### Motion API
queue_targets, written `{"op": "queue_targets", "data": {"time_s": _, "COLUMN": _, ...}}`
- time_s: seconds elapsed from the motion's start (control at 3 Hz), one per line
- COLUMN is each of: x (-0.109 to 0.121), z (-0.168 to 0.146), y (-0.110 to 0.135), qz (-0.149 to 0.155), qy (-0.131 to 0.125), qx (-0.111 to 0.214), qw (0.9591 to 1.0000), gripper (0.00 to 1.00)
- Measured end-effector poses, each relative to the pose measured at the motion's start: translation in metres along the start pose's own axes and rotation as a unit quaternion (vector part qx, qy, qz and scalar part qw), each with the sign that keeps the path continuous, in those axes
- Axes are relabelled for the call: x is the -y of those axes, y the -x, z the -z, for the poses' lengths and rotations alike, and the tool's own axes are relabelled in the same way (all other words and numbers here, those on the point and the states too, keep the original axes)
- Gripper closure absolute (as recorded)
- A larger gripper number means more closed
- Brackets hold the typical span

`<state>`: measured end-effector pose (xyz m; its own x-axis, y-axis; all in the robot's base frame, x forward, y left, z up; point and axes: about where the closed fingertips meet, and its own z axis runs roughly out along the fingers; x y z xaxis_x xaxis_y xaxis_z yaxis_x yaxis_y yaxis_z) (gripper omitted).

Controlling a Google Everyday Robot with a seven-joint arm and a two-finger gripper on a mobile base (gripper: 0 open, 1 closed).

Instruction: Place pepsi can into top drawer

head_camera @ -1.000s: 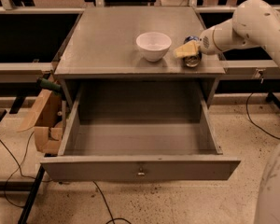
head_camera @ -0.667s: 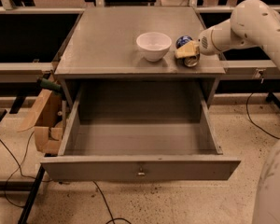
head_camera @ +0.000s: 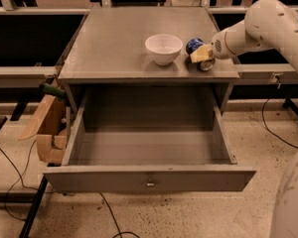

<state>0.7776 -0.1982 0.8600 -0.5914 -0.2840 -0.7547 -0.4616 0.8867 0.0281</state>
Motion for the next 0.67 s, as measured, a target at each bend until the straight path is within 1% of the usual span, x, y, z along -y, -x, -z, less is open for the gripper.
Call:
{"op": "queue_targets", "data": {"time_s": 0.33, "x": 0.017, "z": 0.035, "y": 0.002, "qz": -0.013, "qy": -0.062, "qx": 0.018, "qw": 0.9978, "gripper": 1.0}}
{"op": "queue_targets", "data": {"time_s": 0.67, "x": 0.028, "z": 0.075, "y": 0.004, "qz": -0.029, "qy": -0.122, "qx": 0.042, "qw": 0.9912, "gripper": 1.0}}
